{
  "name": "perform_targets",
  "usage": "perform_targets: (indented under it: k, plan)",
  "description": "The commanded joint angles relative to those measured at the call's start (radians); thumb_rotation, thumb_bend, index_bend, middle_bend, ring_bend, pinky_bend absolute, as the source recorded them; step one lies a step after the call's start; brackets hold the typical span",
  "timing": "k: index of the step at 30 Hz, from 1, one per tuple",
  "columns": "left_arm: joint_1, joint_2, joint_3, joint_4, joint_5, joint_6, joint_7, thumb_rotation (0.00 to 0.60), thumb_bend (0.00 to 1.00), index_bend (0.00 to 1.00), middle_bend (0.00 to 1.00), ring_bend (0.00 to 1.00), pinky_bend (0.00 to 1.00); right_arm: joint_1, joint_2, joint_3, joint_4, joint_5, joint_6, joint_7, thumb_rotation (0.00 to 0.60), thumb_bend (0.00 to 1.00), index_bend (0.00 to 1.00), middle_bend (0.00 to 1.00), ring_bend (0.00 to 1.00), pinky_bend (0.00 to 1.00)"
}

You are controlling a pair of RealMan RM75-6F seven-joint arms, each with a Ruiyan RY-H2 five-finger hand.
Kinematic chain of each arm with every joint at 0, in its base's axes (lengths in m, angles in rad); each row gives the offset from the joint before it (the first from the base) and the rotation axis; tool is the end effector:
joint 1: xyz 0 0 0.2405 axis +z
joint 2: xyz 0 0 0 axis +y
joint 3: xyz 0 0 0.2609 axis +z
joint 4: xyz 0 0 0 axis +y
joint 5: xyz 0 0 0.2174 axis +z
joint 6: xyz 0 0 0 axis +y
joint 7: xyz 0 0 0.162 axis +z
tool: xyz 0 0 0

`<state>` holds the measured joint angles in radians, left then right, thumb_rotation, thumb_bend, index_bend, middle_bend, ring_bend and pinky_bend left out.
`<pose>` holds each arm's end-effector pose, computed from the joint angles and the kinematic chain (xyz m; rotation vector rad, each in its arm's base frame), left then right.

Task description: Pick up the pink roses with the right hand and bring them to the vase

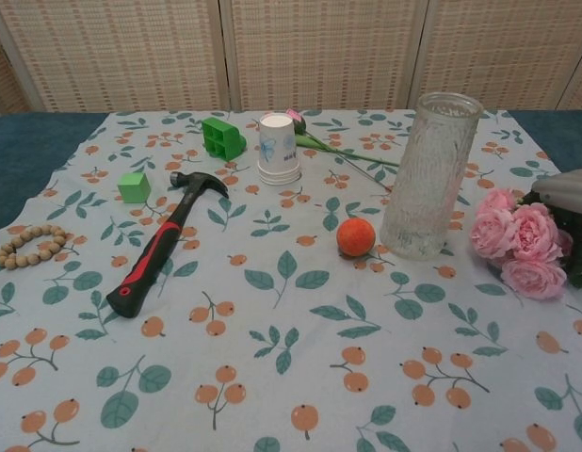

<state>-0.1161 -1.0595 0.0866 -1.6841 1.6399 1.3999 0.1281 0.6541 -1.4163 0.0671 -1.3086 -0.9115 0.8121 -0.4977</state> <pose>-0.3005 0.1737 0.1269 -1.6839 -0.8836 -0.7685 -0.2930 -0.3667 0.0159 1.7907 -0.9183 0.3704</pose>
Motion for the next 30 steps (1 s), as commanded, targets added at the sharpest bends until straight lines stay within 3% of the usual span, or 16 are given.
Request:
perform_targets:
  k: [1, 6, 12, 16, 20, 23, 30]
  plan:
    - [0.0, 0.0, -0.001, 0.001, -0.002, 0.0, -0.002, 0.6, 0.33, 0.07, 0.08, 0.12, 0.35, -0.055, -0.029, 0.029, -0.009, -0.115, 0.152, 0.116, 0.6, 0.1, 0.84, 0.95, 0.83, 1.0]
    - [-0.001, 0.001, 0.001, -0.002, 0.004, -0.001, 0.001, 0.6, 0.33, 0.07, 0.08, 0.12, 0.35, -0.117, 0.04, 0.056, -0.14, -0.239, 0.343, 0.185, 0.6, 0.18, 0.9, 0.95, 0.83, 1.0]
    - [0.0, 0.003, 0.002, -0.007, 0.009, 0.003, 0.0, 0.6, 0.33, 0.07, 0.08, 0.12, 0.35, -0.213, 0.174, 0.094, -0.398, -0.357, 0.622, 0.118, 0.6, 0.19, 0.91, 0.95, 0.83, 1.0]
    - [-0.001, 0.003, 0.004, -0.008, 0.013, 0.001, 0.003, 0.6, 0.33, 0.07, 0.09, 0.12, 0.36, -0.253, 0.219, 0.127, -0.547, -0.484, 0.741, 0.263, 0.6, 0.19, 0.91, 0.95, 0.83, 1.0]
    - [-0.001, 0.002, 0.004, -0.008, 0.015, 0.001, 0.003, 0.6, 0.33, 0.07, 0.08, 0.12, 0.35, -0.232, 0.323, 0.146, -0.712, -0.493, 0.631, 0.508, 0.6, 0.22, 0.91, 0.95, 0.83, 1.0]
    - [-0.001, 0.001, 0.004, -0.007, 0.012, -0.001, 0.005, 0.6, 0.33, 0.07, 0.08, 0.12, 0.35, -0.197, 0.395, 0.196, -0.791, -0.435, 0.55, 0.585, 0.6, 0.24, 0.91, 0.95, 0.83, 1.0]
    - [-0.001, 0.001, 0.004, -0.007, 0.014, -0.002, 0.005, 0.6, 0.33, 0.07, 0.08, 0.12, 0.35, -0.099, 0.461, 0.341, -0.942, -0.158, 0.375, 0.739, 0.6, 0.29, 0.92, 0.95, 0.83, 1.0]
